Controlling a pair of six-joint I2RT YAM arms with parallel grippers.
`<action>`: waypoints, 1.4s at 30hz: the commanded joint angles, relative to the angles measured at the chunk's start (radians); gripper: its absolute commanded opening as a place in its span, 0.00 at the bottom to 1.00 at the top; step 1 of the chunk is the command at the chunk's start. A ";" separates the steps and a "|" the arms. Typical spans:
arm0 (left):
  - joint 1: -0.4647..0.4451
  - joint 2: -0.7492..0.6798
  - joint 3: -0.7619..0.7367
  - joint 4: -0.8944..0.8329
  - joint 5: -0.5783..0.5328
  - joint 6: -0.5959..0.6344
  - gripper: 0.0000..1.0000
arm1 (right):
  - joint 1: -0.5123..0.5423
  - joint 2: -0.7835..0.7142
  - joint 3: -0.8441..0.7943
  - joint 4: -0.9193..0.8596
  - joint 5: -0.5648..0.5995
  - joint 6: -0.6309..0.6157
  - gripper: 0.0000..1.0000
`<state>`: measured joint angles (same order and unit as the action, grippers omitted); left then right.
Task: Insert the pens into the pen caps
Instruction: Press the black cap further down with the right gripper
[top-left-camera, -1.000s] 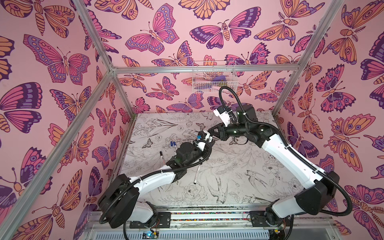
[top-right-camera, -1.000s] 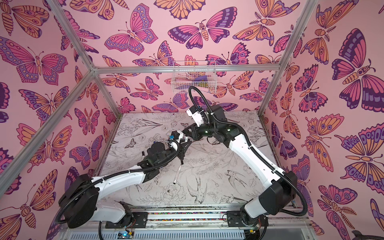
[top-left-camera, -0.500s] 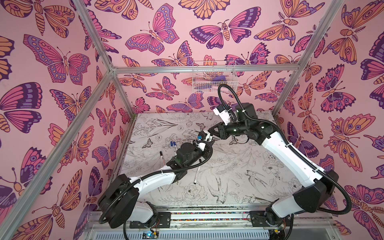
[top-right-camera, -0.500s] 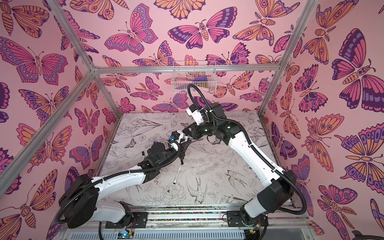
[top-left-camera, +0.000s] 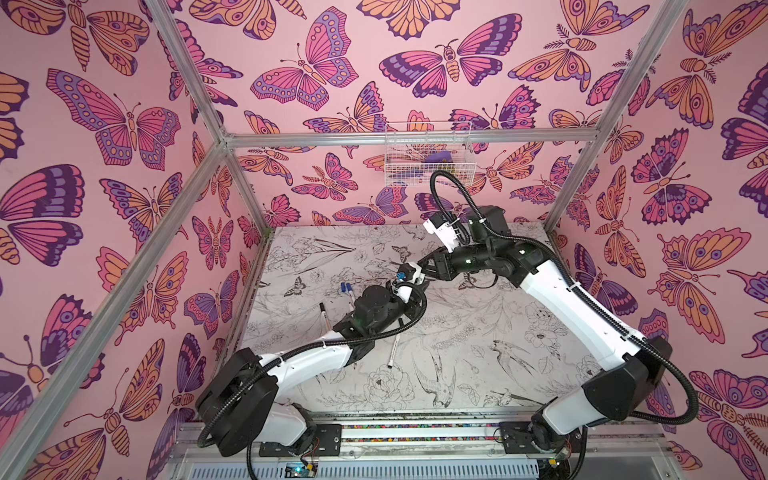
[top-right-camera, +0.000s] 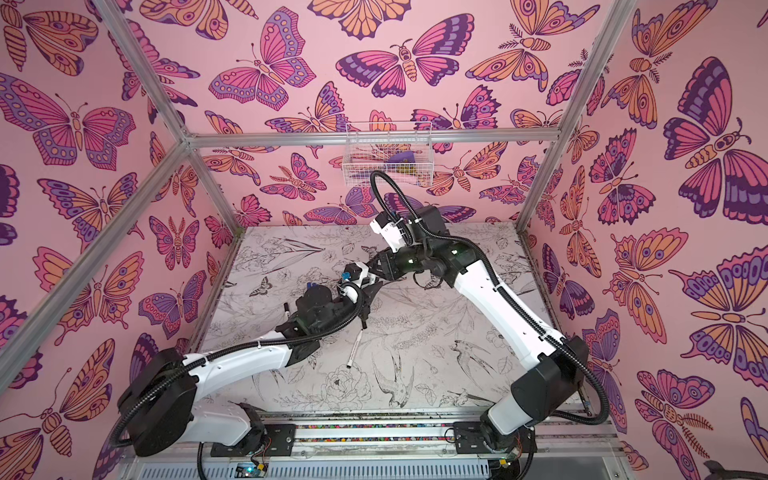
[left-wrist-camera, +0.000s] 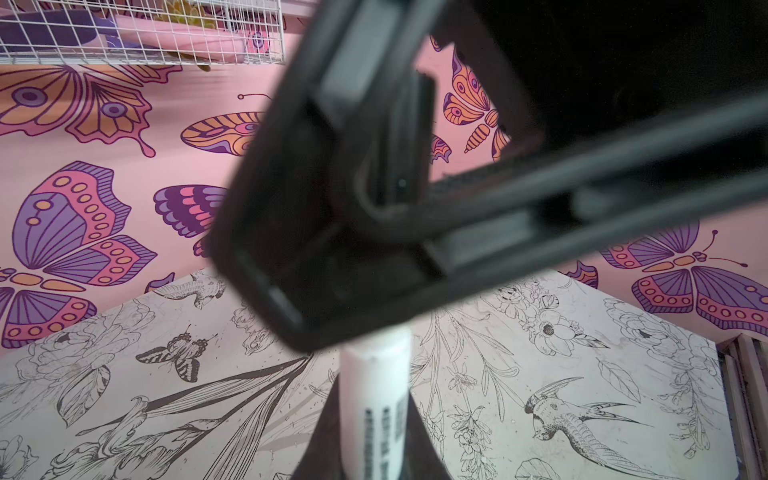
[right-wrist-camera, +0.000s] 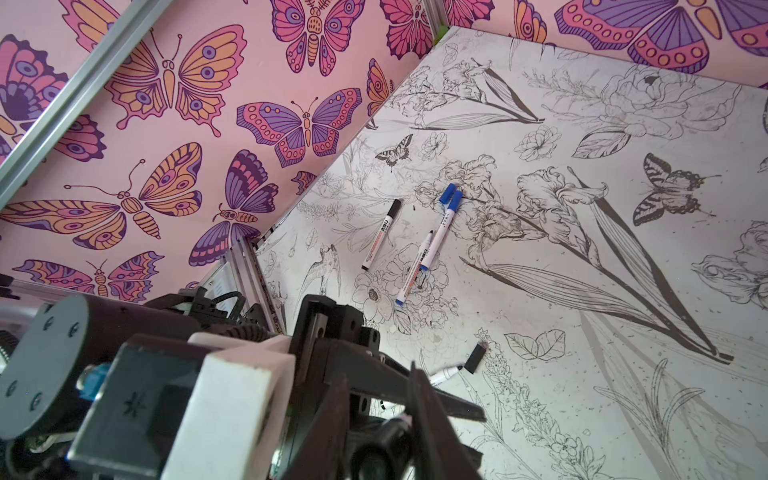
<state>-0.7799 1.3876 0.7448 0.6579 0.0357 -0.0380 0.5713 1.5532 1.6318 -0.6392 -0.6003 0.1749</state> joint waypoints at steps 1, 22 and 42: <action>0.002 0.008 0.024 0.039 -0.016 -0.005 0.00 | 0.024 -0.020 0.016 -0.016 -0.064 0.018 0.33; -0.013 -0.001 -0.008 0.086 -0.022 -0.014 0.00 | -0.008 -0.054 0.002 0.065 0.021 0.039 0.39; 0.028 -0.038 0.064 0.236 0.167 -0.255 0.00 | -0.008 -0.029 -0.093 -0.003 0.022 0.065 0.06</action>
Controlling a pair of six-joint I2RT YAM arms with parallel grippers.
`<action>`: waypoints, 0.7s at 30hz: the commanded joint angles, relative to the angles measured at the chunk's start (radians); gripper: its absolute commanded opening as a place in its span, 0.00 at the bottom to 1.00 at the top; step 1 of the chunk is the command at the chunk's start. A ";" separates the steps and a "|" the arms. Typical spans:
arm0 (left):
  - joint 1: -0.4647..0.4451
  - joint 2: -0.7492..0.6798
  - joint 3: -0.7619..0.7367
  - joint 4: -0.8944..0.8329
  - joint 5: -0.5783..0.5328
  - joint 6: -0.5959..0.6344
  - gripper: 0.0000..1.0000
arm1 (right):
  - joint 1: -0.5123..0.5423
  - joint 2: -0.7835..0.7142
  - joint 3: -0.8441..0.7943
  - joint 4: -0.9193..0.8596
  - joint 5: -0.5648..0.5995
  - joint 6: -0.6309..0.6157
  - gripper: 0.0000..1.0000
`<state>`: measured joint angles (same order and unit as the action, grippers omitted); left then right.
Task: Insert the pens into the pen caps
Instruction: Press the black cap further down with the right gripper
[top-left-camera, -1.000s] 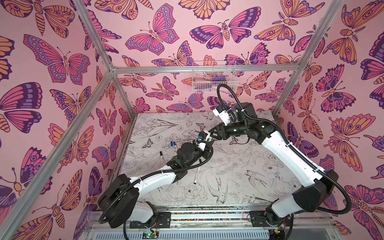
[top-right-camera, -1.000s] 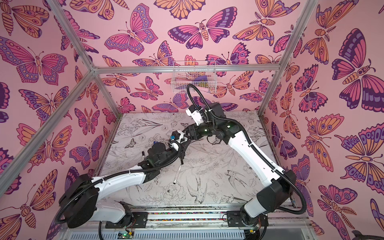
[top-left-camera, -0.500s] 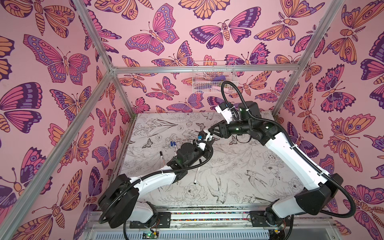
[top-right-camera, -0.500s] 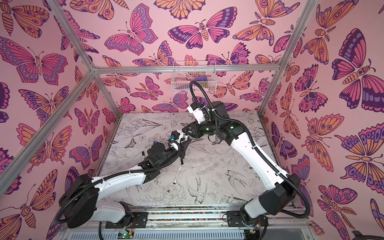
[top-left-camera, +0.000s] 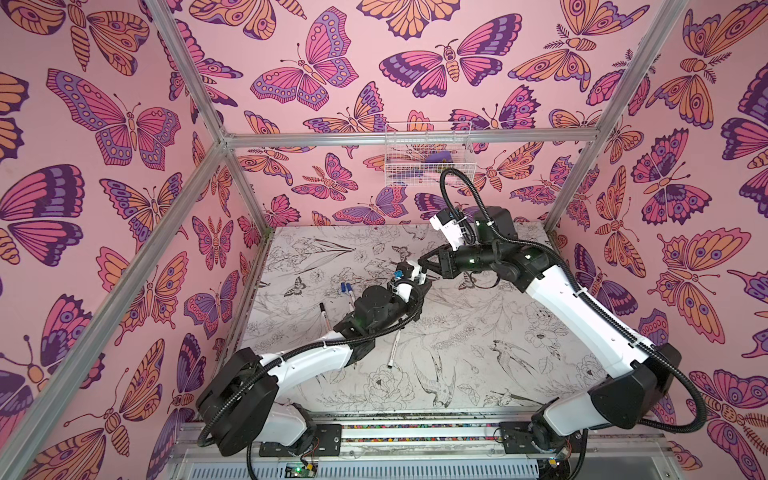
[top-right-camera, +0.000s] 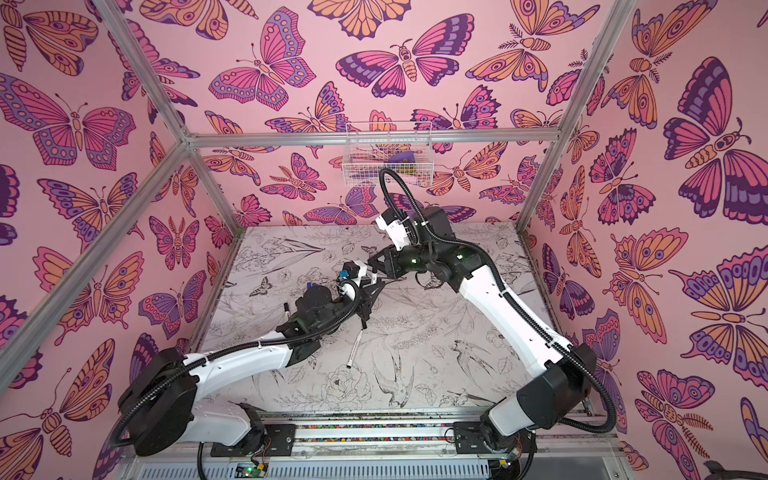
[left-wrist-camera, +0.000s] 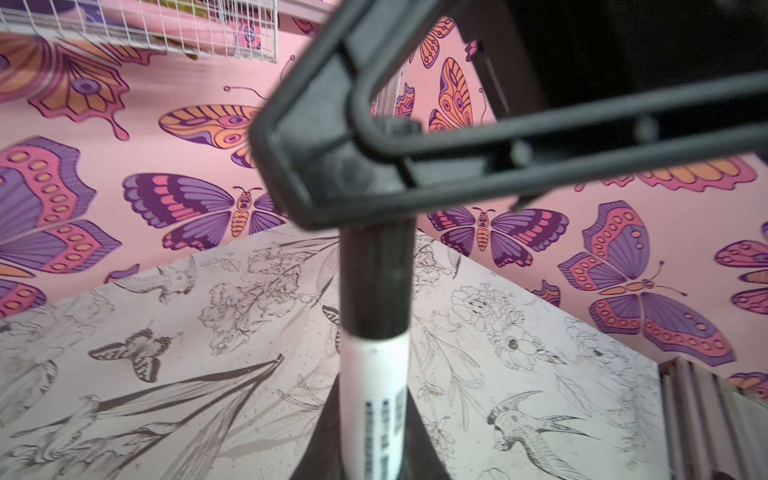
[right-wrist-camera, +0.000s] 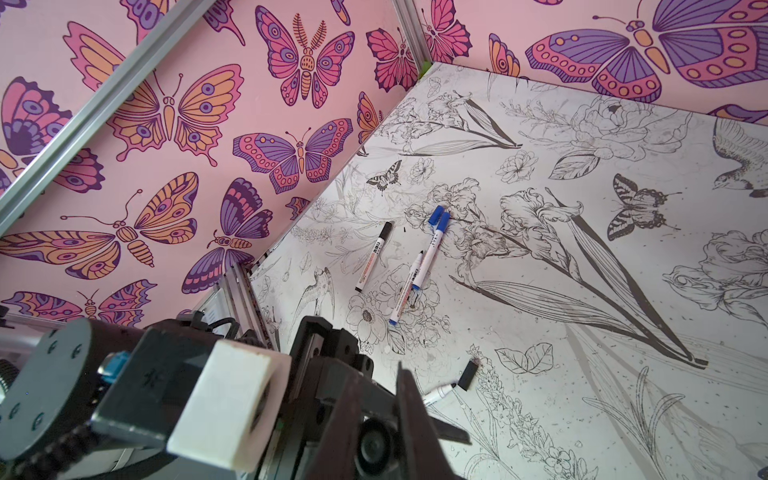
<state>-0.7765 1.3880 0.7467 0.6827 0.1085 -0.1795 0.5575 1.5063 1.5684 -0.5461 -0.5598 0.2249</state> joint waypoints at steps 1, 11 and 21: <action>0.046 -0.035 0.067 0.249 0.125 -0.161 0.00 | 0.005 0.022 -0.033 -0.106 -0.018 0.018 0.04; 0.201 -0.088 0.184 0.260 0.139 -0.151 0.00 | 0.001 0.060 -0.046 -0.235 -0.141 0.011 0.00; 0.207 -0.072 0.309 0.153 0.045 0.129 0.00 | 0.066 0.159 -0.061 -0.441 0.150 -0.097 0.00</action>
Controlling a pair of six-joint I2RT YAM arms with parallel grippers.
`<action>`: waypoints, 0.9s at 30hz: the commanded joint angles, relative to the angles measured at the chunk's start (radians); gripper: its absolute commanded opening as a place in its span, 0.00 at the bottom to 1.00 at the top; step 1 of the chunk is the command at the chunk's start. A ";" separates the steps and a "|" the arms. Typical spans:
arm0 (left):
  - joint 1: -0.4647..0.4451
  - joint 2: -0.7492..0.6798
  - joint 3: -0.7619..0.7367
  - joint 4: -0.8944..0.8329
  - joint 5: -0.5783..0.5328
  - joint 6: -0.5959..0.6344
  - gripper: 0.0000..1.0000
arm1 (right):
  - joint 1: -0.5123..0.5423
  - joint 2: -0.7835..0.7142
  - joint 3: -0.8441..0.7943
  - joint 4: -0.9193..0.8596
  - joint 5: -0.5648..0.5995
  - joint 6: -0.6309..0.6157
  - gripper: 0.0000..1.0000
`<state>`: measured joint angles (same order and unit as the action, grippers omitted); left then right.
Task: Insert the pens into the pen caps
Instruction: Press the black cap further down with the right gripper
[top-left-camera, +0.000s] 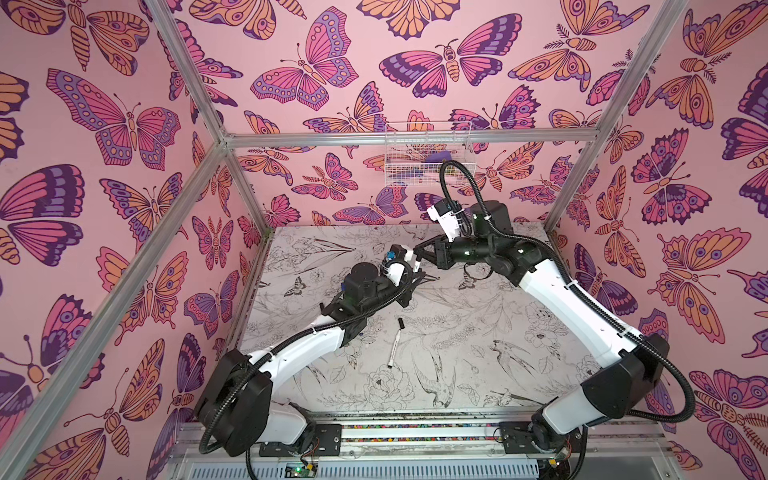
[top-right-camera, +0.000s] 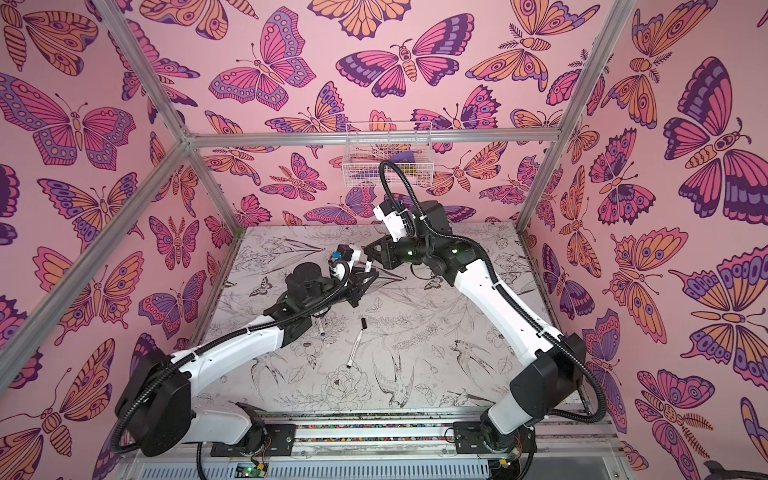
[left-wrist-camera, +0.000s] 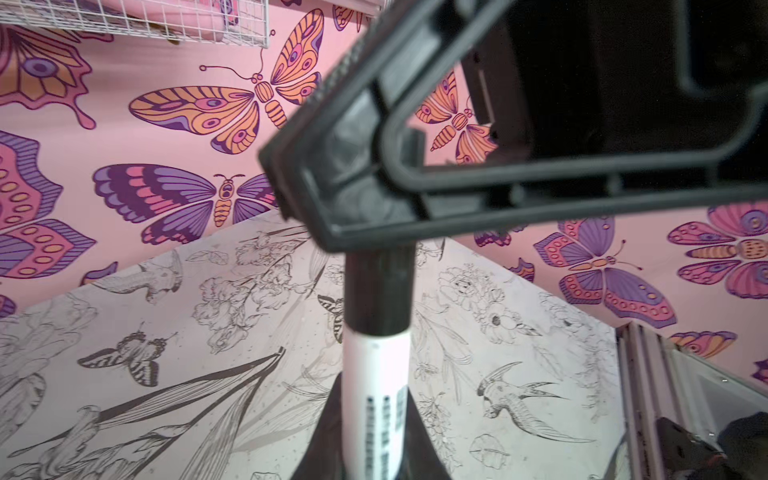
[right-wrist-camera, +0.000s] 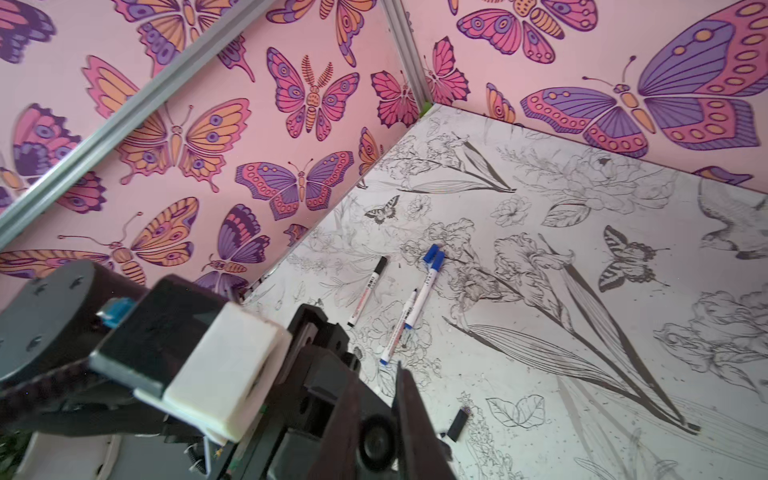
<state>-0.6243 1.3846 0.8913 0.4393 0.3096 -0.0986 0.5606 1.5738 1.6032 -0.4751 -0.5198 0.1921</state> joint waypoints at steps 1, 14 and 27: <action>0.054 -0.064 0.170 0.398 -0.156 0.045 0.00 | 0.064 0.104 -0.090 -0.527 0.124 -0.068 0.00; 0.029 0.030 0.214 0.508 -0.112 -0.087 0.00 | -0.047 0.131 -0.158 -0.340 -0.250 0.061 0.00; 0.070 0.179 0.444 0.558 -0.084 -0.116 0.00 | 0.012 0.165 -0.138 -0.452 -0.160 -0.048 0.00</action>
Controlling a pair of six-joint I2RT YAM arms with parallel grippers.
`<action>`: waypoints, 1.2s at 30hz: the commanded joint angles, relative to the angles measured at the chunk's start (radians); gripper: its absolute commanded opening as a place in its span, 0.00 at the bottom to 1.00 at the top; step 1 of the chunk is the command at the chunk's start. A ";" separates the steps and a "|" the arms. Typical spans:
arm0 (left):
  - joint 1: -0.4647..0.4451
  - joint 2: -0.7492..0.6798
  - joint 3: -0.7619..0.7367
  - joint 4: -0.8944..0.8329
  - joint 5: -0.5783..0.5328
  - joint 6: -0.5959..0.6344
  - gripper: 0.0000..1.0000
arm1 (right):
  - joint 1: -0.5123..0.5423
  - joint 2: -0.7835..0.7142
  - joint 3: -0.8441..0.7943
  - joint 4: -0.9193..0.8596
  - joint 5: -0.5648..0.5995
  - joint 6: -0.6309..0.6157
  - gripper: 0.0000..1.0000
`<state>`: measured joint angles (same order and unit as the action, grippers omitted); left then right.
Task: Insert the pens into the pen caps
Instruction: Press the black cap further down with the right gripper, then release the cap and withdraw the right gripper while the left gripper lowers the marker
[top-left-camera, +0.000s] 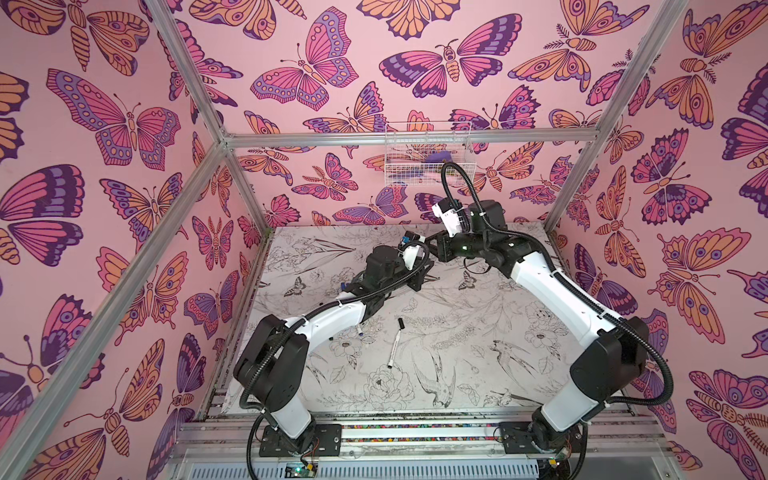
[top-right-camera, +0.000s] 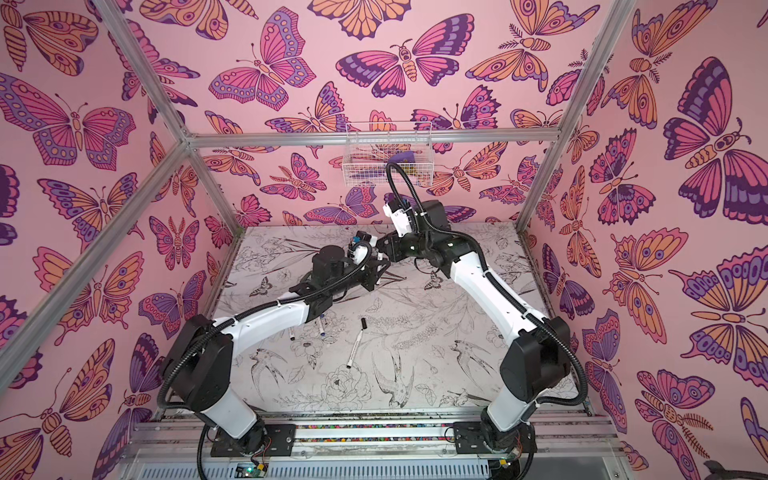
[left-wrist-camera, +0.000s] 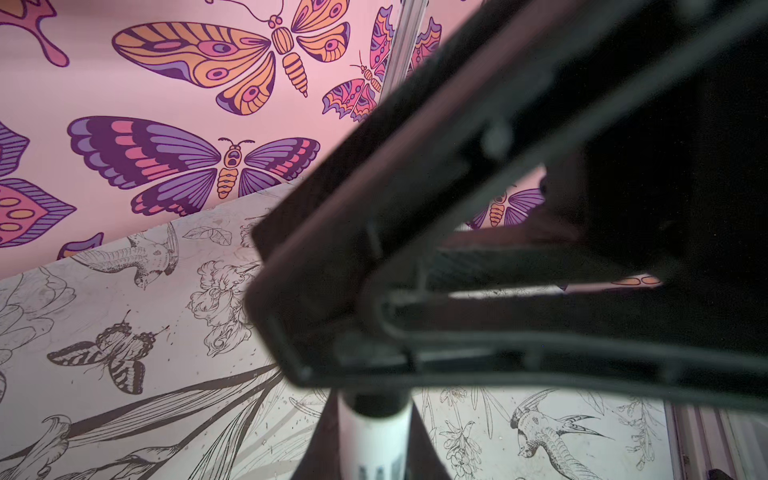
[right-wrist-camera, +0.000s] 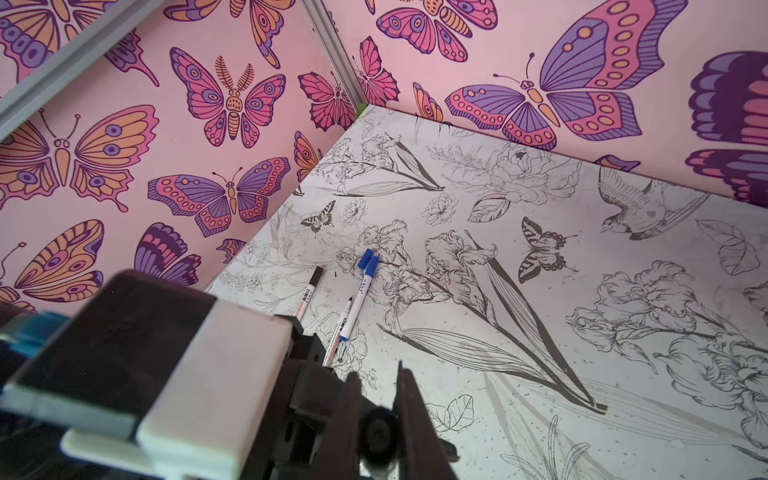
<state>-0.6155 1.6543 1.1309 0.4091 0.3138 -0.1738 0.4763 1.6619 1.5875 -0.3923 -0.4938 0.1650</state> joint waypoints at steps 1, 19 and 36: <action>0.063 -0.099 0.201 0.584 -0.091 -0.035 0.00 | 0.079 0.073 -0.128 -0.526 -0.195 -0.014 0.00; 0.130 -0.128 0.205 0.582 -0.085 -0.082 0.00 | 0.033 0.056 -0.206 -0.519 -0.051 0.022 0.00; 0.139 -0.163 0.104 0.539 -0.085 -0.110 0.00 | -0.041 0.012 -0.279 -0.306 -0.264 0.160 0.00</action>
<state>-0.5552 1.6520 1.1393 0.3859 0.4309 -0.2256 0.4789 1.6527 1.4879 -0.2325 -0.5003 0.2401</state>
